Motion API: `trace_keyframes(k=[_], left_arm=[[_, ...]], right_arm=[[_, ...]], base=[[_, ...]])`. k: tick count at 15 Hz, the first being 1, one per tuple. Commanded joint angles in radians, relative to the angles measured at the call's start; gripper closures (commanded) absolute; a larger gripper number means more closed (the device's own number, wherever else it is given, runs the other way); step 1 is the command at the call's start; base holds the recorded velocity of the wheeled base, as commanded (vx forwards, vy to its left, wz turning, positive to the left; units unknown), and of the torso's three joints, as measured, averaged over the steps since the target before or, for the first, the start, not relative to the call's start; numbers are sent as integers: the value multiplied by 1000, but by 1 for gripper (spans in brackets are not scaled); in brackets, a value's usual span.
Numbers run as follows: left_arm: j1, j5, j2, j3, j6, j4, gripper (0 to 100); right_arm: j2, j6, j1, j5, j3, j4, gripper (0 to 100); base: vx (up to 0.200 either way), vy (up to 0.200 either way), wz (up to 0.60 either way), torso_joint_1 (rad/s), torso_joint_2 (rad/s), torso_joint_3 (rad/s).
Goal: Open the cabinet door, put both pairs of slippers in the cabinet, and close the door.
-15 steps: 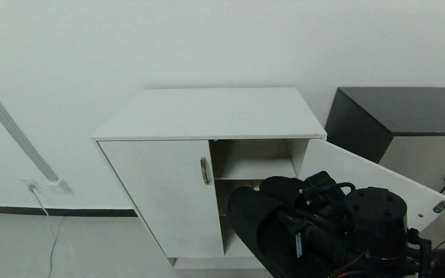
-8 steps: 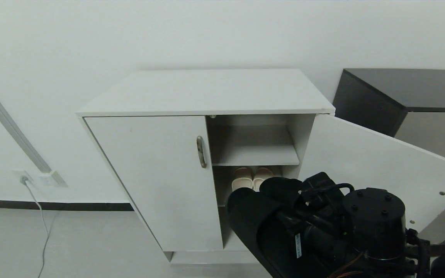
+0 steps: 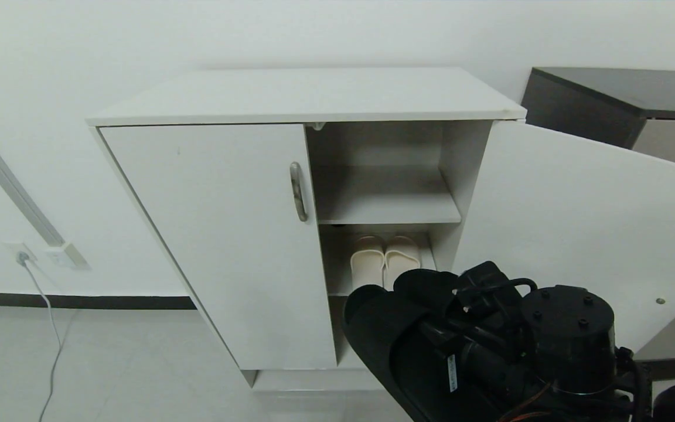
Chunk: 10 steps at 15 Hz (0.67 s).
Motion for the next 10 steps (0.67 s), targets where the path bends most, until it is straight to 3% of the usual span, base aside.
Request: trace_keyframes(k=[1,7,10], left_arm=[[0,0,-1,0,0,0,100],[0,1,1,0,0,0,100],[0,0,1,0,0,0,100]], right_arm=[[1,0,1,0,0,0,100],[27,-2,1,-2,1,-23,100],[27,-2,1,-2,8,-35,100]], base=[[0,0,0,-95,452,359],[0,0,0,-35,421,380],[0,0,0,1,108,103]])
